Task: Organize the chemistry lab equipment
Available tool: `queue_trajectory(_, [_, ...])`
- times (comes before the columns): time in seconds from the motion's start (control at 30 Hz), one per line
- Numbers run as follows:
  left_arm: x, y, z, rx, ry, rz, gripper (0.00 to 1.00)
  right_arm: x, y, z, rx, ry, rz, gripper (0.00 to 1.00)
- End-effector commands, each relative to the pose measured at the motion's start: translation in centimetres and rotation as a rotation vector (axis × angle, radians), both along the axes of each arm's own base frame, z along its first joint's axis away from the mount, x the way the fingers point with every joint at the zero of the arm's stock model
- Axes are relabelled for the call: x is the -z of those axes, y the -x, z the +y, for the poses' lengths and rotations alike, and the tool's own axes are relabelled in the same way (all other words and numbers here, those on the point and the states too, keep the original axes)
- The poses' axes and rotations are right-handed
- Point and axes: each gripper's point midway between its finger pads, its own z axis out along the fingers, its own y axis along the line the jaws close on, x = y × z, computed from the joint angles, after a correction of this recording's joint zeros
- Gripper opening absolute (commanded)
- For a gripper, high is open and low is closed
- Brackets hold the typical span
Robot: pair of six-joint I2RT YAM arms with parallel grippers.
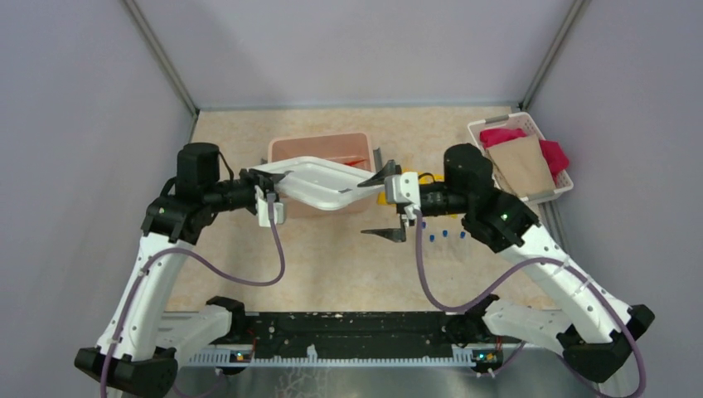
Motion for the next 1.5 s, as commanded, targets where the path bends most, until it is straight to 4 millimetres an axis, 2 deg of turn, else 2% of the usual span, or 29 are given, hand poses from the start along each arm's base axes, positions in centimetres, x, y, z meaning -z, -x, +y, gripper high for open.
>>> queue_trajectory(0.0, [-1.3,1.2,-0.7,0.055,0.021,-0.012,0.00,-1.5,-3.1,1.5,0.103,-0.035,-0.068,0.86])
queue_trajectory(0.1, [-1.4,1.2,-0.6,0.051,0.017,-0.020,0.00,-1.3,-4.2,2.7,0.130,-0.040,-0.062,0.85])
queue_trajectory(0.23, [-1.7,1.3,-0.8,0.062,0.017,-0.031,0.00,0.1,-4.9,4.5,0.152,-0.002,-0.097,0.81])
queue_trajectory(0.33, [-2.3,1.3,-0.9,0.068,0.026,-0.041,0.00,1.3,-5.3,5.5,0.164,0.036,-0.117,0.74])
queue_trajectory(0.4, [-2.7,1.3,-0.9,0.069,0.032,-0.046,0.00,1.4,-5.6,5.7,0.179,0.025,-0.123,0.63])
queue_trajectory(0.5, [-3.0,1.4,-1.0,0.072,0.034,-0.058,0.00,0.2,-5.6,5.7,0.196,-0.039,-0.141,0.38])
queue_trajectory(0.6, [-3.3,1.3,-1.0,0.075,0.030,-0.081,0.00,-1.1,-5.4,5.5,0.204,-0.102,-0.167,0.07])
queue_trajectory(0.63, [-3.6,1.2,-1.0,0.069,0.040,-0.090,0.10,-1.5,-5.5,5.4,0.214,-0.123,-0.168,0.00])
queue_trajectory(0.73, [-5.1,0.8,-1.1,0.047,0.090,-0.137,0.66,-2.0,-5.5,5.3,0.220,-0.141,-0.166,0.00])
queue_trajectory(0.77, [-6.3,0.4,-1.1,0.036,0.122,-0.183,0.80,-2.1,-5.5,5.3,0.225,-0.147,-0.165,0.00])
queue_trajectory(0.8, [-7.4,0.2,-1.1,0.022,0.156,-0.220,0.88,-2.5,-5.7,5.3,0.239,-0.159,-0.162,0.00])
queue_trajectory(0.87, [-9.9,-0.1,-1.0,-0.020,0.249,-0.262,0.97,-3.4,-6.3,5.0,0.283,-0.198,-0.146,0.00])
queue_trajectory(1.0, [-15.3,-1.2,-0.2,-0.149,0.478,-0.261,0.99,-6.3,-7.6,3.9,0.347,-0.305,-0.051,0.00])
queue_trajectory(1.07, [-17.6,-1.6,0.5,-0.210,0.600,-0.255,0.99,-7.9,-9.1,2.4,0.403,-0.382,0.037,0.00])
queue_trajectory(1.13, [-19.1,-2.3,1.4,-0.287,0.709,-0.221,0.99,-9.3,-10.6,0.9,0.453,-0.476,0.160,0.00])
queue_trajectory(1.2, [-19.1,-3.6,2.1,-0.391,0.781,-0.122,0.99,-10.0,-12.3,-0.7,0.514,-0.567,0.316,0.00])
queue_trajectory(1.3, [-17.3,-6.2,3.0,-0.550,0.804,0.049,0.99,-9.9,-15.2,-2.4,0.586,-0.636,0.574,0.00])
queue_trajectory(1.47, [-15.5,-8.3,5.2,-0.695,0.875,0.233,0.99,-6.6,-19.7,-2.7,0.587,-0.571,1.072,0.00])
